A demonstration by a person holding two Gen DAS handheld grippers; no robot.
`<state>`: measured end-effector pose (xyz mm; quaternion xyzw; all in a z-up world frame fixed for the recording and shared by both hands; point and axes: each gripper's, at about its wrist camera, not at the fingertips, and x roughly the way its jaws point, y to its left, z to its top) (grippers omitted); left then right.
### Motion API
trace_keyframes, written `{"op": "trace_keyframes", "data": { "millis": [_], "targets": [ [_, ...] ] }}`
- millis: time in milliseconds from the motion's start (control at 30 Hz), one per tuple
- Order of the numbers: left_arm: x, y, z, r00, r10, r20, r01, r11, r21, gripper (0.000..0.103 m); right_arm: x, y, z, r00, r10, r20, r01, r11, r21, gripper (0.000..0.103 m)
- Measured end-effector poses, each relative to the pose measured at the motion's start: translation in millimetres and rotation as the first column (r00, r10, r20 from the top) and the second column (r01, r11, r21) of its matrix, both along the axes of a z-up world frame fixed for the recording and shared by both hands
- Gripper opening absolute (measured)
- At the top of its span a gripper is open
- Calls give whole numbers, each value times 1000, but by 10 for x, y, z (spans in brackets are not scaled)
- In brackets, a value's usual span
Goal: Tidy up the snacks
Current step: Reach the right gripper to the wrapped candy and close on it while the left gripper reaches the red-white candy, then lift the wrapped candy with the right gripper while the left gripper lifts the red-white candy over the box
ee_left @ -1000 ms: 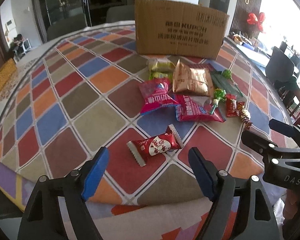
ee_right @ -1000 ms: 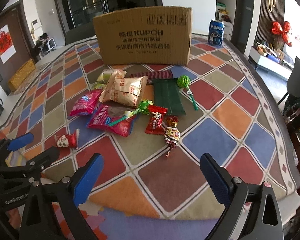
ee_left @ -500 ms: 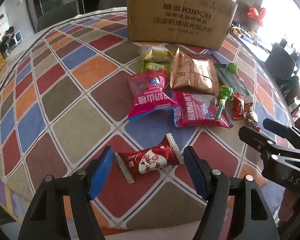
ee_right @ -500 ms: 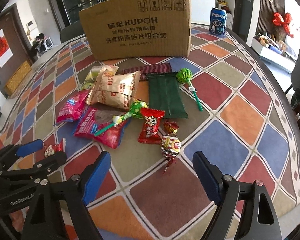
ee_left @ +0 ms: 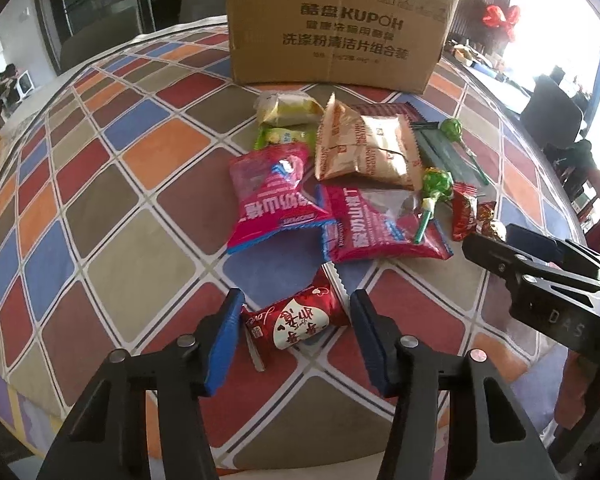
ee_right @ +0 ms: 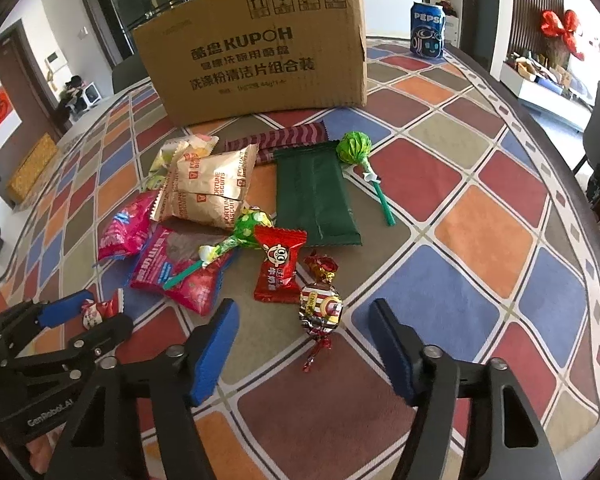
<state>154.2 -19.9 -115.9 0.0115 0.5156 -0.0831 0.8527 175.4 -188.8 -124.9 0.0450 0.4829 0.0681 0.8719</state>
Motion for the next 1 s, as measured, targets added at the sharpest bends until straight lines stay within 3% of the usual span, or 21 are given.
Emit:
{"op": "trace_keyframes", "data": {
  "millis": [133,200,333,400,633,1000],
  "targets": [
    [22,-26,20,1000,-4,2,4,1000,-6,50,25,-22,-3,1000,-1,12,1,1000,-2,56],
    [28,-41,30,1000,-7,5,7,1000,-8,49,44,-35,-2,1000,-6,18,6,1000,-5,44],
    [31,-62,60,1000,-13,14,13,1000,-8,49,61,-62,-6,1000,-7,22,8,1000,-10,33],
    [29,-65,76,1000,-13,19,13,1000,-8,49,66,-68,-9,1000,-5,22,6,1000,-15,22],
    [-39,-63,203,998,-13,66,14,1000,-18,49,-5,-73,63,1000,5,30,-5,1000,11,22],
    [-164,-45,557,983,-6,182,11,999,-30,49,-197,32,405,991,61,123,-67,997,47,22]
  ]
}}
